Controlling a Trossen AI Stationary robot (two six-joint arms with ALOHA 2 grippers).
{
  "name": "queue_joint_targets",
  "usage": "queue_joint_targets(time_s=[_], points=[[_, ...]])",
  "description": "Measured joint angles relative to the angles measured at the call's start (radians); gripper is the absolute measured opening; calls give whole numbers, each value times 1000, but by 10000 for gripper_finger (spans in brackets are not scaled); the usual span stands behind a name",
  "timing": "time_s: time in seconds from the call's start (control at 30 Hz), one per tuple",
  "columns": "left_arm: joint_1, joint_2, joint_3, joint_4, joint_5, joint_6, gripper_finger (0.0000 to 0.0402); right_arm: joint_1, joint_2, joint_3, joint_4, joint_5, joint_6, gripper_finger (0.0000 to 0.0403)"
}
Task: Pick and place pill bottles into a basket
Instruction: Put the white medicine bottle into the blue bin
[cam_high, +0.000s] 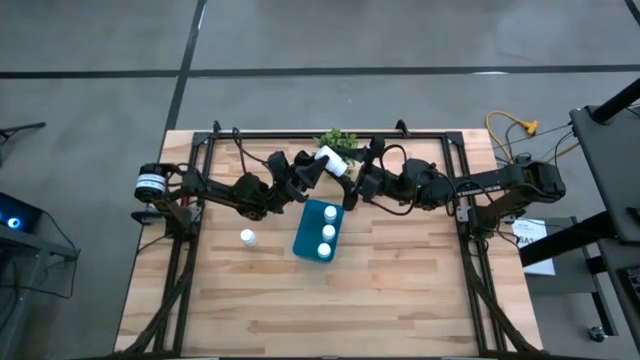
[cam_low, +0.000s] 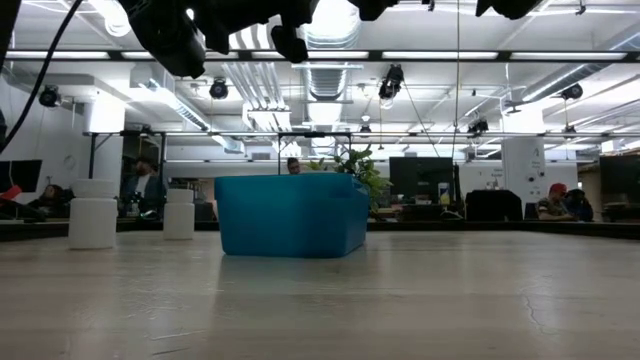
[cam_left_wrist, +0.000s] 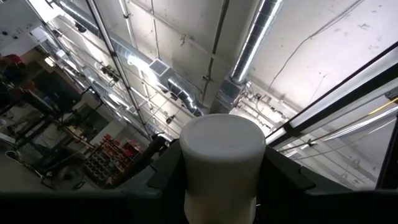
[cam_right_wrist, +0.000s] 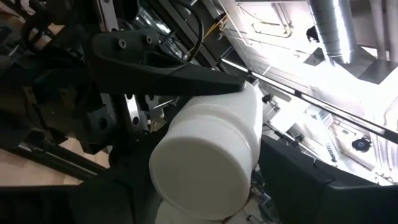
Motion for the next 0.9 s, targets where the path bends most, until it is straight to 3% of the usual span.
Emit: queue_joint_targets(time_s=[0.67, 0.9], points=[[1, 0, -1, 5, 0, 0, 136, 20, -25, 10, -31, -3, -30, 231], [6, 4, -3, -9, -26, 2, 136, 26, -30, 19, -17, -81, -21, 250]])
